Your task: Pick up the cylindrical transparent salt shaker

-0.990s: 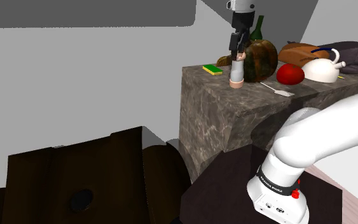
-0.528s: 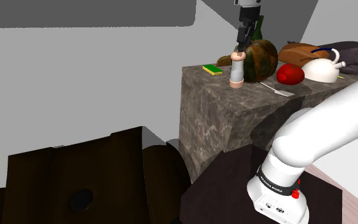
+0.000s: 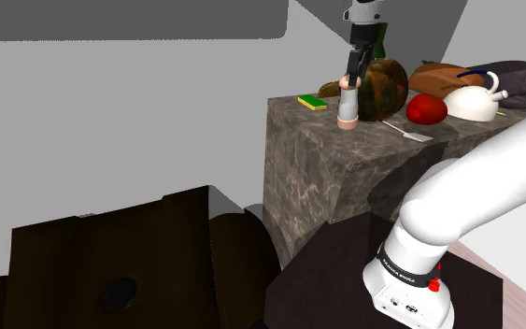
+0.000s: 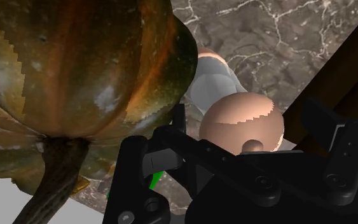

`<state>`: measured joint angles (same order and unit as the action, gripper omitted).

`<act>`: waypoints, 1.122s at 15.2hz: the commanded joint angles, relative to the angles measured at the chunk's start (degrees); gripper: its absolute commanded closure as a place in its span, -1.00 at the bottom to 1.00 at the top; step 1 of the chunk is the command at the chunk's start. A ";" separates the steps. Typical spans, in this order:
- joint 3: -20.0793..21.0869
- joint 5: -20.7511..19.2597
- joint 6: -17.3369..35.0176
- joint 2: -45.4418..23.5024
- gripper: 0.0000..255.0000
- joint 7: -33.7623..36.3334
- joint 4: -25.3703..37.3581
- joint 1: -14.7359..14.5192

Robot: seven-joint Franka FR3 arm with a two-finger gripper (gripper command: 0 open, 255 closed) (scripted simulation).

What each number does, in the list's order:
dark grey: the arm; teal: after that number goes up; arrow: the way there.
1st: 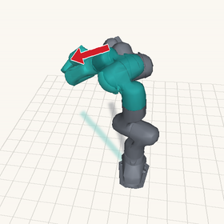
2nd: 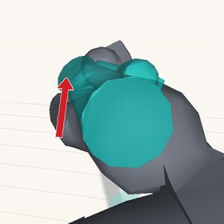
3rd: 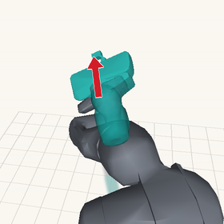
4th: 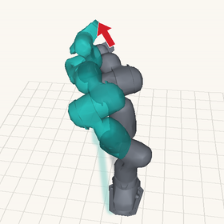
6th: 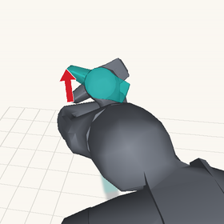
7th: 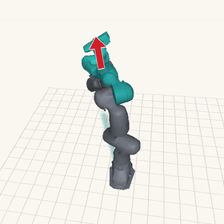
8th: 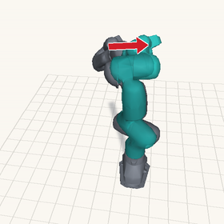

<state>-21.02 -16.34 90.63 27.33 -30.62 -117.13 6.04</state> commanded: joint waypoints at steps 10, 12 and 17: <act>0.03 -0.15 0.76 0.51 1.00 0.24 -1.28 0.08; 0.03 -0.01 0.07 0.07 1.00 0.03 -0.13 0.01; 0.35 0.44 -3.58 -0.95 1.00 -0.66 4.56 -0.20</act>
<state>-20.72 -15.91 87.73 26.46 -31.13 -113.43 5.83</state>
